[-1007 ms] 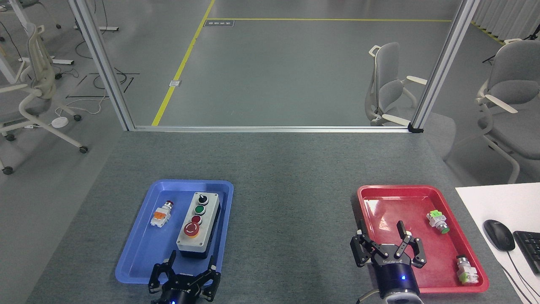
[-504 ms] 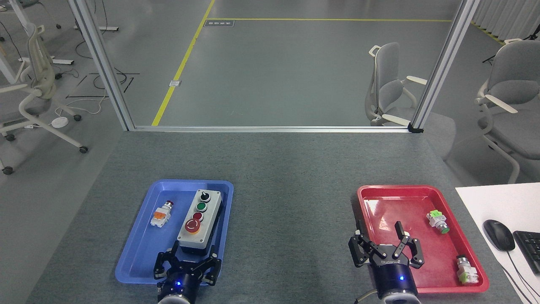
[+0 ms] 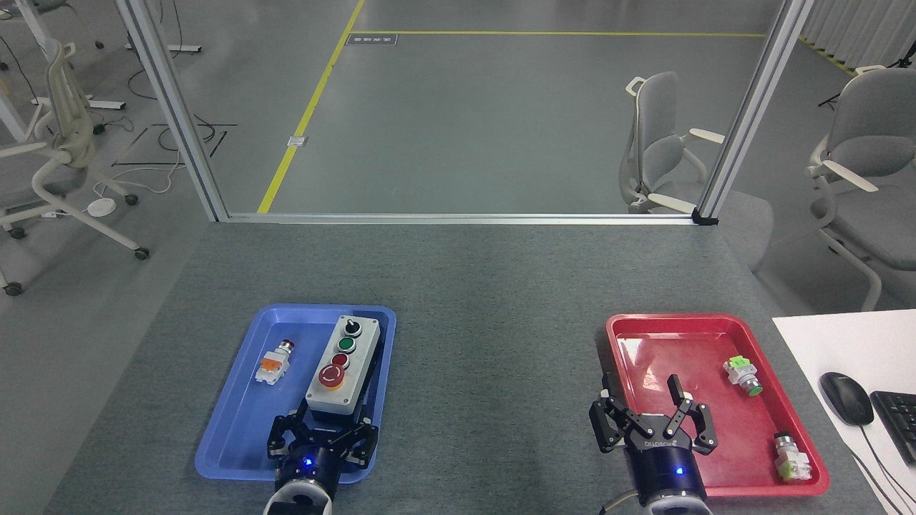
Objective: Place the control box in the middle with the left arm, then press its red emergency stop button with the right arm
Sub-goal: 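Close the left gripper on the near end of the control box, then lift the control box with the left gripper and carry it toward the table middle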
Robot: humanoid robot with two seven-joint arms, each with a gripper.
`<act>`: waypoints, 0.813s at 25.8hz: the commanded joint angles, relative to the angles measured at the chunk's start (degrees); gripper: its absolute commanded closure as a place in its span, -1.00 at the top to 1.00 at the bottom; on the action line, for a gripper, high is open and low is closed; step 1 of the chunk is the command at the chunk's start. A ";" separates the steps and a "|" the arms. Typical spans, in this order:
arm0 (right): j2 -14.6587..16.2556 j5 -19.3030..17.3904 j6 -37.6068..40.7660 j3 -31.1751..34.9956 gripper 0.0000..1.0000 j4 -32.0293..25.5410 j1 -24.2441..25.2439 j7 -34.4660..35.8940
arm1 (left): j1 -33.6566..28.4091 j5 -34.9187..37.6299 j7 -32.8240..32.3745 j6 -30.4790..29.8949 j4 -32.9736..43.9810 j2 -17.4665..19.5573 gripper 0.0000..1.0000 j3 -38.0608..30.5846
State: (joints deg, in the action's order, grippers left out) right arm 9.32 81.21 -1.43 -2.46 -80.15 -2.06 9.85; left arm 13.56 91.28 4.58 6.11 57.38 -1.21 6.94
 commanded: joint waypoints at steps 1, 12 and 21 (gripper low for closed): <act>-0.01 0.00 0.02 0.00 0.95 -0.01 -0.05 -0.01 | 2.70 -1.11 0.08 0.22 -2.97 -0.02 0.98 -0.09; 0.17 0.00 0.02 0.00 0.95 -0.01 0.04 -0.01 | 6.39 -1.90 0.60 -0.14 -7.37 0.07 0.35 0.00; 0.17 0.00 0.02 0.00 0.95 -0.01 0.13 -0.01 | 9.03 -9.01 2.01 -1.28 -4.38 2.00 -1.00 -0.35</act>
State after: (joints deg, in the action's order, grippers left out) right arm 9.49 81.21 -1.40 -2.46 -80.15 -1.95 9.89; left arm 21.70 85.37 4.77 5.33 49.51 -0.19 6.61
